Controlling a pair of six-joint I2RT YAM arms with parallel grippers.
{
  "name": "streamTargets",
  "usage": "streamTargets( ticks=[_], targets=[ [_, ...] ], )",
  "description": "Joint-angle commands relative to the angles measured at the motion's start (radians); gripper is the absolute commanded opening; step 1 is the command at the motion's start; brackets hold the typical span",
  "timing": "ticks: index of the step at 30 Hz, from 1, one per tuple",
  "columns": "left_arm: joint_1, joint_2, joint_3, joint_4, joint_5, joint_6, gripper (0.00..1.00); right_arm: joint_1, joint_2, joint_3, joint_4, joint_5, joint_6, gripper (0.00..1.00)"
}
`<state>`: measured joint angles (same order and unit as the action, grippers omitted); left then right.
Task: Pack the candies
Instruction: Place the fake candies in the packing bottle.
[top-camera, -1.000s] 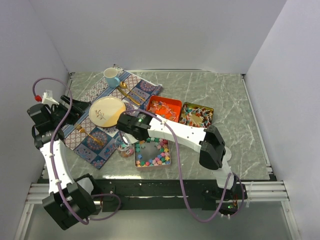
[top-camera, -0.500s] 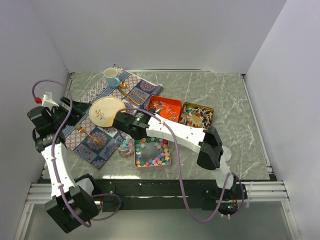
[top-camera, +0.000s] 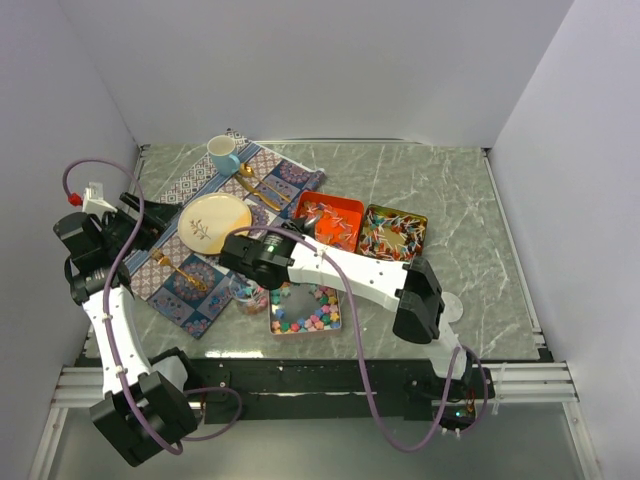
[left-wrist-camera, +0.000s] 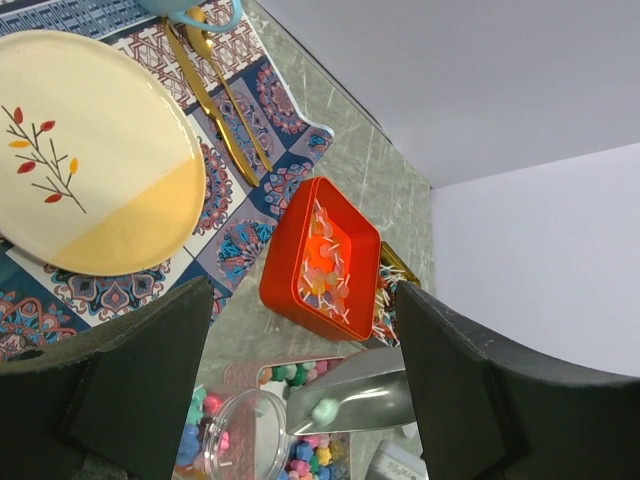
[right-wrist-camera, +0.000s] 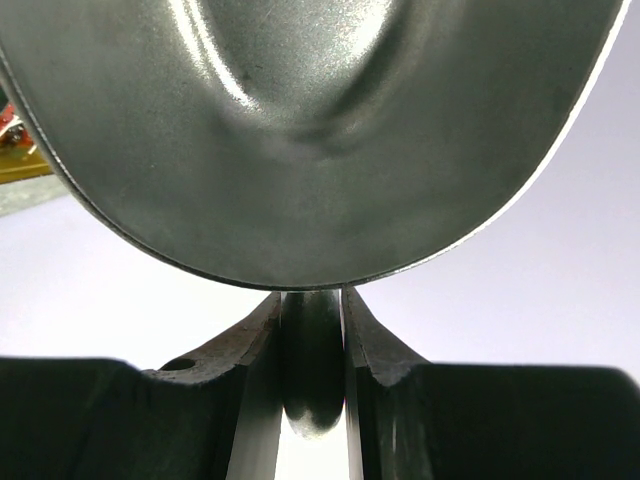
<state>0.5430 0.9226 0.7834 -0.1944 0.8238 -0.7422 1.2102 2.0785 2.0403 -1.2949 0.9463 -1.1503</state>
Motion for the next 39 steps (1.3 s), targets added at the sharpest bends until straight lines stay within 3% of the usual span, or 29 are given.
streamTargets(
  ticks=[1, 9, 13, 18, 24, 29, 33, 39],
  targets=[
    [0.006, -0.025, 0.001, 0.046, 0.026, -0.013, 0.8, 0.015, -0.023, -0.025, -0.072, 0.049, -0.147, 0.0],
    [0.006, -0.011, 0.005, 0.046, 0.021, -0.013, 0.8, 0.018, -0.006, 0.018, -0.093, 0.049, -0.144, 0.0],
    [0.005, 0.019, 0.042, 0.026, 0.053, -0.003, 0.8, -0.003, 0.028, 0.202, -0.142, -0.053, -0.095, 0.0],
    [-0.002, 0.084, 0.091, 0.098, 0.269, -0.097, 0.81, -0.082, 0.009, 0.262, -0.127, -0.227, 0.047, 0.0],
    [-0.058, 0.177, 0.166, 0.083, 0.449, -0.06, 0.81, -0.178, -0.043, 0.213, 0.009, -0.404, 0.155, 0.0],
    [-0.23, 0.28, 0.283, -0.169, 0.382, 0.142, 0.77, -0.19, -0.025, 0.271, 0.097, -0.454, 0.187, 0.0],
    [-0.256, 0.303, 0.229, -0.053, 0.325, 0.072, 0.73, -0.189, -0.037, 0.284, 0.115, -0.48, 0.201, 0.0],
    [-0.259, 0.377, 0.27, -0.065, 0.311, 0.106, 0.7, -0.196, -0.093, 0.222, 0.123, -0.52, 0.256, 0.0]
  ],
)
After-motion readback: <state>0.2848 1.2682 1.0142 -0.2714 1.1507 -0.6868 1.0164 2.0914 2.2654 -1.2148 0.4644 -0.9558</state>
